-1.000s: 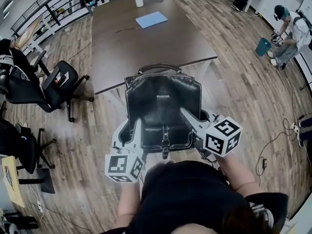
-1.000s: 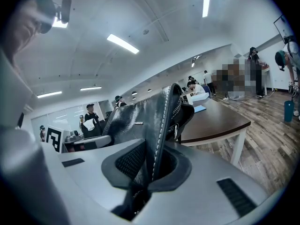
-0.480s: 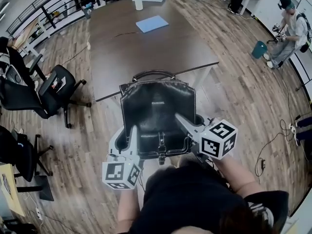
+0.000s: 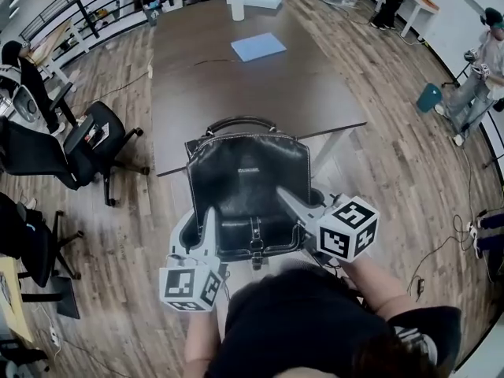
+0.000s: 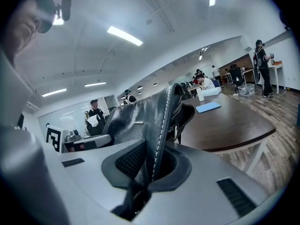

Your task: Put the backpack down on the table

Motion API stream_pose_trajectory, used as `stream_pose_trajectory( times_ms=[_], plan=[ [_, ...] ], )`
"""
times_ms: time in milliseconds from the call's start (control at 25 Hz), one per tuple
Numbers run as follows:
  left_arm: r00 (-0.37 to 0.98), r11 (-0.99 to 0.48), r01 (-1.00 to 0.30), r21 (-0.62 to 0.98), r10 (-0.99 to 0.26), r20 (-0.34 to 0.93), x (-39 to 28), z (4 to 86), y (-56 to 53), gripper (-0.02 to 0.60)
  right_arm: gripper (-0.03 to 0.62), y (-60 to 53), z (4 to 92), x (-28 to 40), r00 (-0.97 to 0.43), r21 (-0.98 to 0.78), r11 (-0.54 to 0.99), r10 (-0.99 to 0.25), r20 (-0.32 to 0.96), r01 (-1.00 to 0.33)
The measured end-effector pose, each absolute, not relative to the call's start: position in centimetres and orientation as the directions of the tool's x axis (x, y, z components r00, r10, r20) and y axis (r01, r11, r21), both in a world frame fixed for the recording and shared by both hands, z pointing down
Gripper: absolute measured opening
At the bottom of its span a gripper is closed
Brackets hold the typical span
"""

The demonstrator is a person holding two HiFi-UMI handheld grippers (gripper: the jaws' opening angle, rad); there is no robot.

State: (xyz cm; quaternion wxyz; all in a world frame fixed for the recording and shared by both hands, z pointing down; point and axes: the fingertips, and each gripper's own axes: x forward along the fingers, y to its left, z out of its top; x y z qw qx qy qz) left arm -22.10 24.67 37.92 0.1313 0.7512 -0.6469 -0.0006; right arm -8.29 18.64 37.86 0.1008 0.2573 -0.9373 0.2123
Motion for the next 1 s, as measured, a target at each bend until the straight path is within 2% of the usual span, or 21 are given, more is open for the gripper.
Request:
stream_pose_trajectory(
  times_ms=[360,1000],
  plan=[
    [0.115,-0.087,-0.981,0.171,-0.981,0.159,-23.1,36.4,15.8,0.092,0.048,9.4,36.6,-9.5,-0.879,-0.35,0.809,-0.403,0.256,-0.472],
    [0.182,-0.162,-0.973,0.166,-0.977,0.116,-19.2,33.1,-0.2,0.089,0.049,-6.5,33.5,-5.7,-0.867,-0.292,0.817,-0.456,0.201,-0.497]
  ],
)
